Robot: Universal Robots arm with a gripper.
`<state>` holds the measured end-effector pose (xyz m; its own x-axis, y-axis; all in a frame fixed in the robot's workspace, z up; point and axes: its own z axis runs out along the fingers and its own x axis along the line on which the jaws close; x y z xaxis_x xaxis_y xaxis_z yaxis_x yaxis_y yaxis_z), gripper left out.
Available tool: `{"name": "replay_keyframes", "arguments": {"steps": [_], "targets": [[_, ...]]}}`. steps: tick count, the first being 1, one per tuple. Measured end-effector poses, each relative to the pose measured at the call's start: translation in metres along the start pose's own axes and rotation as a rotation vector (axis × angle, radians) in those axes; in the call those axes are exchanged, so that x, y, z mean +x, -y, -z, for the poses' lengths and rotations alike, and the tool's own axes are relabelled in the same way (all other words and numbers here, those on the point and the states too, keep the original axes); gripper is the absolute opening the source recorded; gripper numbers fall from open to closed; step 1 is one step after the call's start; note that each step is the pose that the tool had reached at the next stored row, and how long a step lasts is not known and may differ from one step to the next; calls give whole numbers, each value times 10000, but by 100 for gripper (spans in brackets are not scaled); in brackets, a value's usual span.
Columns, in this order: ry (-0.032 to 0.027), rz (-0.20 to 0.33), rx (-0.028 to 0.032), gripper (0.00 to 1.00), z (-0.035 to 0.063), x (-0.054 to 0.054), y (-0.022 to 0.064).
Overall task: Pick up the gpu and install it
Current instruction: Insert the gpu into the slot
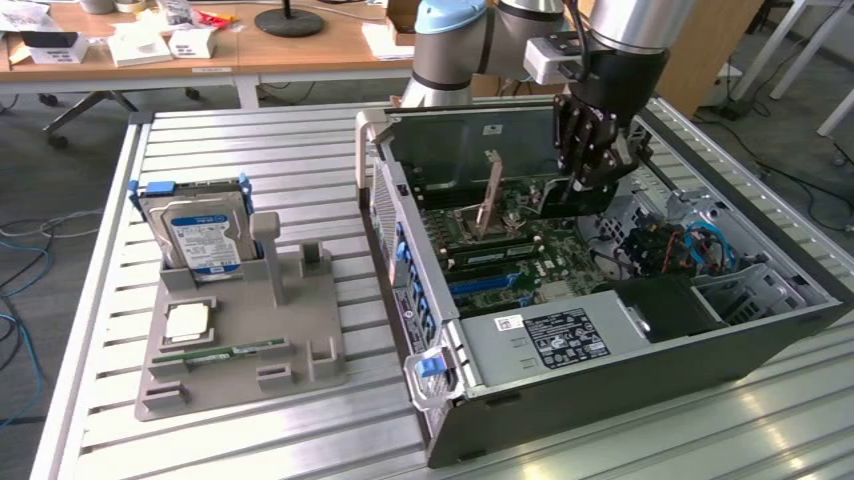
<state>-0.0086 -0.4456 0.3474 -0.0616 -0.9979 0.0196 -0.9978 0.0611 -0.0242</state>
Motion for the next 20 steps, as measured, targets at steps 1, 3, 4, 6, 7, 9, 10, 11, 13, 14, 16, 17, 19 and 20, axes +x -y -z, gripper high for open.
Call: {"name": "replay_keyframes", "arguments": {"steps": [1, 3, 4, 6, 7, 9, 10, 11, 13, 14, 16, 17, 19, 20], "targets": [[3, 0, 1, 26, -4, 0, 0], [5, -1, 1, 26, -21, 0, -4], [3, 0, -1, 26, -32, -1, -5], [3, 1, -5, 26, -54, -1, -6], [1, 1, -5, 26, -57, -1, -6], [0, 1, -5, 26, -57, -1, -6], [0, 1, -5, 26, -58, -1, -6], [2, 0, -5, 26, -58, -1, -6], [2, 0, -5, 26, -58, -1, -6], [2, 0, -5, 26, -59, -1, -6], [2, 0, -5, 26, -58, -1, -6], [2, 0, -5, 26, -58, -1, -6], [3, 0, -5, 26, -59, -1, -6], [2, 0, -5, 26, -59, -1, -6]]}}
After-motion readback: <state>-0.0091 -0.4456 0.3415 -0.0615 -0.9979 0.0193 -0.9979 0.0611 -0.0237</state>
